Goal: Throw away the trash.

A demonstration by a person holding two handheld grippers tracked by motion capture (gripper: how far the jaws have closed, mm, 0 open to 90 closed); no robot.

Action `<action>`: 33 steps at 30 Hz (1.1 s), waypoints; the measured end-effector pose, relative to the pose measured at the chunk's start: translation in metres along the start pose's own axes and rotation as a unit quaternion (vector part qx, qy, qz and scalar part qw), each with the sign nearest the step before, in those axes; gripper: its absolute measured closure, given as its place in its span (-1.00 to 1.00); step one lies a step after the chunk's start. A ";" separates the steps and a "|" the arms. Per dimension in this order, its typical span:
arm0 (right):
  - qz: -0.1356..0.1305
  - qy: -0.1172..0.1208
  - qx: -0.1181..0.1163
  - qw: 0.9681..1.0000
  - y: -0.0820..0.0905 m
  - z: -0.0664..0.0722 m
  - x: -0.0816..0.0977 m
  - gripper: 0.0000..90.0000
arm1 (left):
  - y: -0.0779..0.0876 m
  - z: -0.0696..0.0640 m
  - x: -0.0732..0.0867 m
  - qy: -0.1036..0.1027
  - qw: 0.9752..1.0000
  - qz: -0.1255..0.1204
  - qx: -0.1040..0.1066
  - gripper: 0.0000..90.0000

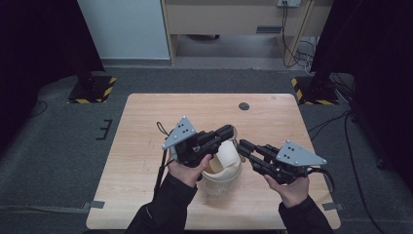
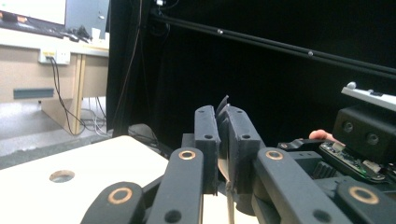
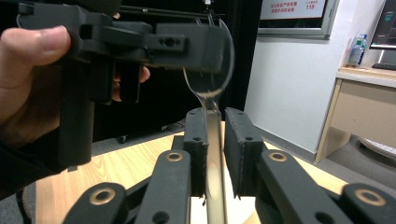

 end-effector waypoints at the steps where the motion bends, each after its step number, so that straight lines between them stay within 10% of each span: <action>1: -0.003 -0.003 0.002 1.000 0.001 -0.001 -0.001 0.65 | 0.002 0.000 -0.003 -0.002 1.000 -0.004 0.001 0.87; 13: -0.014 -0.034 0.063 0.997 0.026 -0.042 0.001 0.45 | 0.052 0.015 -0.035 -0.029 0.998 -0.044 -0.027 0.87; 20: 0.038 -0.056 0.117 0.991 0.034 -0.072 0.048 0.24 | 0.079 0.048 -0.030 -0.035 0.996 -0.042 -0.070 0.87; 33: 0.143 -0.078 0.168 0.972 0.049 -0.099 0.137 -0.02 | 0.069 0.072 0.007 -0.040 0.995 -0.004 -0.089 0.87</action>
Point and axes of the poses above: each handheld gripper's, and its own axes: y roughly backward along the jaws, x roughly out of its underside, z roughly to its left, the point moved 9 cm from there along -y, roughly forward along the jaws, and after that the axes turned 14 degrees about y, right-handed, at the moved point
